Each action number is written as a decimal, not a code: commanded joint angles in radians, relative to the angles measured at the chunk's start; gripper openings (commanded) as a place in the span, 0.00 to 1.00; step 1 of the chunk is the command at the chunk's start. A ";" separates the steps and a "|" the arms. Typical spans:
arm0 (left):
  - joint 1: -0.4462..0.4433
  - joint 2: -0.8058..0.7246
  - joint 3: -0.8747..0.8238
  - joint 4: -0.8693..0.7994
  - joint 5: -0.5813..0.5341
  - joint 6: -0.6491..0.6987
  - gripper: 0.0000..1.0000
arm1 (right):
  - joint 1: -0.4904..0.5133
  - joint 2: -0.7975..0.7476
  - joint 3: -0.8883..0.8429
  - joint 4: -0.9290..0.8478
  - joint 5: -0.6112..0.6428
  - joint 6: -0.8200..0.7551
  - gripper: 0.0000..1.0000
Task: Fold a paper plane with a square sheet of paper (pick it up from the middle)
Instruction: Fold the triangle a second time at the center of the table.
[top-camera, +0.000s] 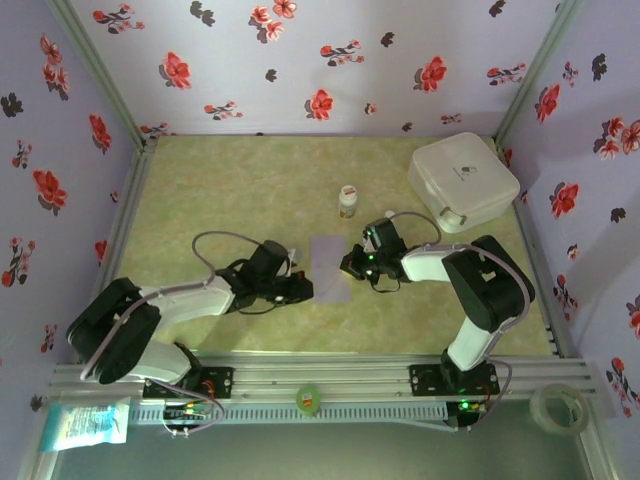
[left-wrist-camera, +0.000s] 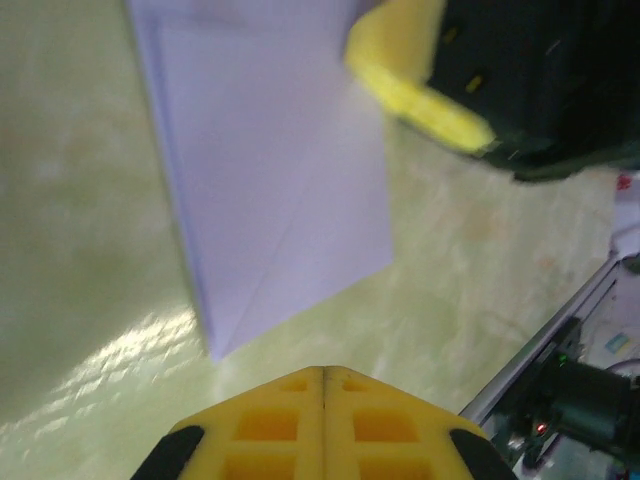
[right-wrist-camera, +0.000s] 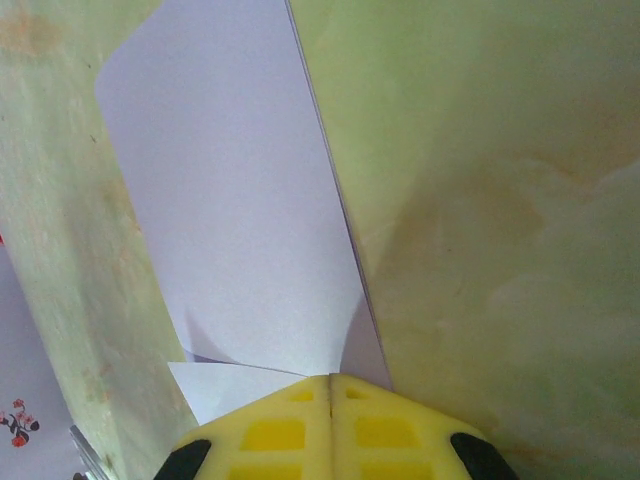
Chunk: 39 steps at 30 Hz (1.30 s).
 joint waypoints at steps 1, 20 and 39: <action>0.024 0.089 0.104 -0.032 0.030 0.073 0.01 | 0.004 0.022 0.004 -0.086 0.066 -0.014 0.00; 0.019 0.305 0.030 0.011 0.001 0.069 0.00 | 0.007 -0.055 0.087 -0.182 0.043 -0.046 0.01; 0.020 0.303 0.013 0.036 -0.016 0.059 0.00 | 0.027 0.025 -0.006 -0.034 0.038 0.031 0.00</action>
